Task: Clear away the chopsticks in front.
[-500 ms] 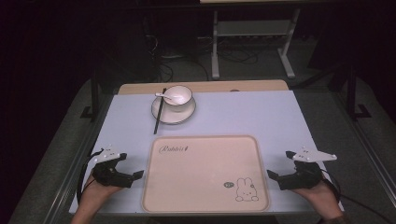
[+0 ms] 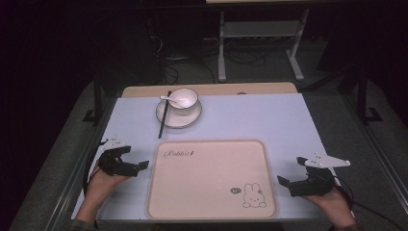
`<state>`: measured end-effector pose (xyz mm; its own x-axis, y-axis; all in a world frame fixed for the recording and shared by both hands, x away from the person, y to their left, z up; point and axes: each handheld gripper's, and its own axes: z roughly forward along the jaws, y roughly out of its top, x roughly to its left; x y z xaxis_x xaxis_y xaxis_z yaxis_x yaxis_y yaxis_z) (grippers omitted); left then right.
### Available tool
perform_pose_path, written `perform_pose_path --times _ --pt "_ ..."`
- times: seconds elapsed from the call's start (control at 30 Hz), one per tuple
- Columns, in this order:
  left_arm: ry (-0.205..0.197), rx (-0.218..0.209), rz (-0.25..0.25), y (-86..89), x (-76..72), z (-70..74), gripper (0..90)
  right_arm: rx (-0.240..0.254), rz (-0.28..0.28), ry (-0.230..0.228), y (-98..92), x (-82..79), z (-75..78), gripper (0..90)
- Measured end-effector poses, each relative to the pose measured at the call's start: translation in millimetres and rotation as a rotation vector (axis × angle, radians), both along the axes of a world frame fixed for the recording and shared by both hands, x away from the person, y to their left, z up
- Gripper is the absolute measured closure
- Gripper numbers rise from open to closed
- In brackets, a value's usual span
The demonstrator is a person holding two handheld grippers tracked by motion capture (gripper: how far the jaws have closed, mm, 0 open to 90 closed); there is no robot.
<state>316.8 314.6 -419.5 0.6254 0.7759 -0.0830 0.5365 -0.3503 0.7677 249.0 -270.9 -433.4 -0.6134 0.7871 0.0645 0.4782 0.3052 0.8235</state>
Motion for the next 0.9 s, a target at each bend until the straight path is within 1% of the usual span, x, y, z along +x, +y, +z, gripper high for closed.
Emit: perform_pose_path --times 0.03,0.17,0.2,0.23,0.33,0.37,0.43,0.47,0.57,0.63,0.7,0.8,0.87,0.9 --pt "-0.002 -0.003 0.002 -0.7 3.0 0.9 0.0 0.001 0.000 0.000 0.0 0.0 0.0 0.0" --pt "-0.002 0.008 0.004 -4.2 14.3 2.5 0.0 0.006 -0.001 0.001 0.3 0.6 0.1 0.0" --pt "-0.001 0.008 0.004 -6.5 19.8 2.6 0.0 0.006 0.000 0.002 0.4 1.2 -0.1 0.0" --pt "-0.001 0.008 0.004 -6.5 19.8 2.6 0.0 0.006 0.000 0.002 0.4 1.2 -0.1 0.0" --pt "0.001 0.003 0.006 -9.4 27.6 2.9 0.0 0.009 0.000 0.004 0.7 2.0 -0.3 0.0" --pt "0.000 0.007 0.006 -10.9 32.4 3.8 0.0 0.011 -0.002 0.005 0.6 2.2 -0.6 0.0" --pt "0.000 0.008 0.007 -11.9 34.8 4.4 0.0 0.013 -0.002 0.006 0.5 2.5 -0.8 0.0" --pt "-0.005 -0.003 0.011 -13.6 39.4 5.2 0.0 0.014 -0.003 0.008 0.9 3.0 -1.1 0.0" --pt "-0.002 0.013 0.007 -16.1 44.3 6.2 0.0 0.011 0.000 0.004 1.5 3.0 -0.9 0.0" --pt "-0.006 0.010 0.007 -18.0 49.2 7.6 0.0 0.014 0.000 0.001 1.5 3.1 -0.2 0.0" --pt "-0.007 -0.003 0.013 -20.0 54.3 8.1 0.0 0.016 -0.002 0.002 1.4 3.1 -0.1 0.0" --pt "-0.004 0.006 0.012 -24.4 61.9 8.5 0.0 0.015 -0.001 0.003 1.5 3.4 -0.3 0.0" --pt "-0.006 0.003 0.016 -27.5 69.1 10.4 0.0 0.018 0.001 0.008 1.6 3.6 -0.3 0.0" --pt "-0.006 0.003 0.016 -27.5 69.1 10.4 0.0 0.018 0.001 0.008 1.6 3.6 -0.3 0.0"
